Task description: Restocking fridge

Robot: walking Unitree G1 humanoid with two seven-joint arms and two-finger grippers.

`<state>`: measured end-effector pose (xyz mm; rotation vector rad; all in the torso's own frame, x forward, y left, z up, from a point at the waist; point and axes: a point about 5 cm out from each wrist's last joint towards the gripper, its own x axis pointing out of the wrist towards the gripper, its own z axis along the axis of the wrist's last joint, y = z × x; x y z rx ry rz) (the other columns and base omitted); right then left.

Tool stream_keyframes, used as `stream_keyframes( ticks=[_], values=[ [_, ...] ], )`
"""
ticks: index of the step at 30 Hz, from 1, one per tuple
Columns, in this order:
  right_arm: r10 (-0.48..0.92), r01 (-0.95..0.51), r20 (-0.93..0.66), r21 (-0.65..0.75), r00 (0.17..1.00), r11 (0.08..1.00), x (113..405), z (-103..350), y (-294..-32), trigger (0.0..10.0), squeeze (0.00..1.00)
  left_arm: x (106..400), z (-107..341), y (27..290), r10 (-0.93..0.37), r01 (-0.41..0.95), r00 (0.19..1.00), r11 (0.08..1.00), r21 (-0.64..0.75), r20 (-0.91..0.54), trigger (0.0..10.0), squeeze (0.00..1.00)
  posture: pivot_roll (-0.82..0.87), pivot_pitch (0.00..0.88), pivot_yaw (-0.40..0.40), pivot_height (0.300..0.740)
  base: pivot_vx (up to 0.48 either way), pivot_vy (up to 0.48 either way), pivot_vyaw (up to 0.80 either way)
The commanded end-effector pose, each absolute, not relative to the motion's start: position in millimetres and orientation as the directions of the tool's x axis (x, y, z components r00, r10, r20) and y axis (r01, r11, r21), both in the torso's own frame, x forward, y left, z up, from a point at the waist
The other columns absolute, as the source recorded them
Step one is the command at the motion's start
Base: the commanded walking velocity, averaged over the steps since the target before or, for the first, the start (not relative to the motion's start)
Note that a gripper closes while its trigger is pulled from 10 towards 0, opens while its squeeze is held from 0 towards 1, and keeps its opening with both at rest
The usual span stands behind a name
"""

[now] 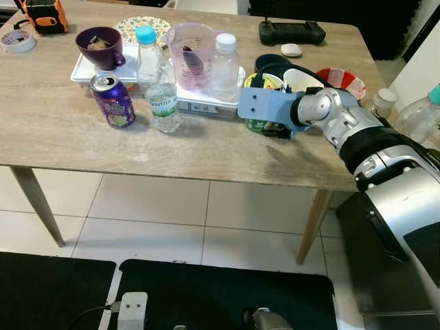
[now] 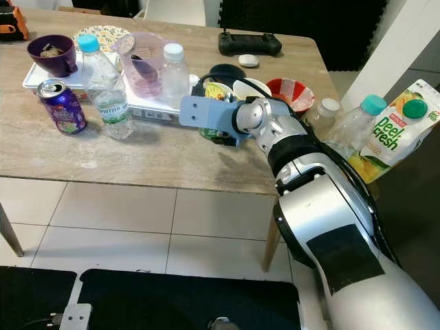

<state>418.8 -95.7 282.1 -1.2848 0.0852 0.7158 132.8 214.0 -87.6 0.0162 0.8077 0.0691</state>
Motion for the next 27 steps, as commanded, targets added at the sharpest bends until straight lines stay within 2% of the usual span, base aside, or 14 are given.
stream_keyframes(
  ticks=[1, 16, 19, 20, 22, 25, 26, 27],
  values=[
    [0.429, -0.529, -0.442, -0.842, 0.788, 0.105, 419, 281, -101, 0.0, 0.00, 49, -116, 205, 0.048, -0.040, 0.404, 0.999, 0.035, -0.913, 10.0, 0.00, -0.01, 0.240, -0.143, 0.740, 0.000, 0.000, 0.00],
    [0.494, -0.496, -0.380, -0.859, 0.782, 0.126, 418, 307, -95, 0.0, 0.00, 59, -115, 207, 0.053, -0.038, 0.412, 0.998, 0.041, -0.910, 10.0, 0.00, -0.01, 0.205, -0.133, 0.740, 0.000, 0.000, 0.00],
    [0.575, -0.551, -0.410, -0.830, 0.708, 0.085, 412, 314, -89, 0.0, 0.00, 64, -115, 206, 0.051, -0.038, 0.416, 0.999, 0.039, -0.908, 10.0, 0.00, -0.01, 0.187, -0.132, 0.740, 0.000, 0.000, 0.00],
    [0.575, -0.551, -0.410, -0.830, 0.708, 0.085, 412, 314, -89, 0.0, 0.00, 64, -115, 206, 0.051, -0.038, 0.416, 0.999, 0.039, -0.908, 10.0, 0.00, -0.01, 0.187, -0.132, 0.740, 0.000, 0.000, 0.00],
    [0.615, -0.591, -0.451, -0.806, 0.646, 0.029, 408, 314, -87, 0.0, 0.00, 67, -114, 205, 0.050, -0.038, 0.419, 0.999, 0.038, -0.907, 10.0, 0.00, -0.01, 0.178, -0.131, 0.740, 0.000, 0.000, 0.00],
    [0.674, -0.653, -0.538, -0.750, 0.507, -0.108, 398, 311, -86, 0.0, 0.00, 70, -114, 204, 0.049, -0.042, 0.419, 0.999, 0.035, -0.907, 10.0, 0.00, -0.01, 0.162, -0.129, 0.740, 0.000, 0.000, 0.00],
    [0.674, -0.653, -0.538, -0.750, 0.507, -0.108, 398, 311, -86, 0.0, 0.00, 70, -114, 204, 0.049, -0.042, 0.419, 0.999, 0.035, -0.907, 10.0, 0.00, -0.01, 0.162, -0.129, 0.740, 0.000, 0.000, 0.00],
    [0.687, -0.666, -0.563, -0.730, 0.460, -0.153, 395, 310, -86, 0.0, 0.00, 71, -114, 204, 0.048, -0.043, 0.419, 0.999, 0.033, -0.907, 10.0, 0.00, -0.01, 0.157, -0.128, 0.740, 0.000, 0.000, 0.00]
  ],
)
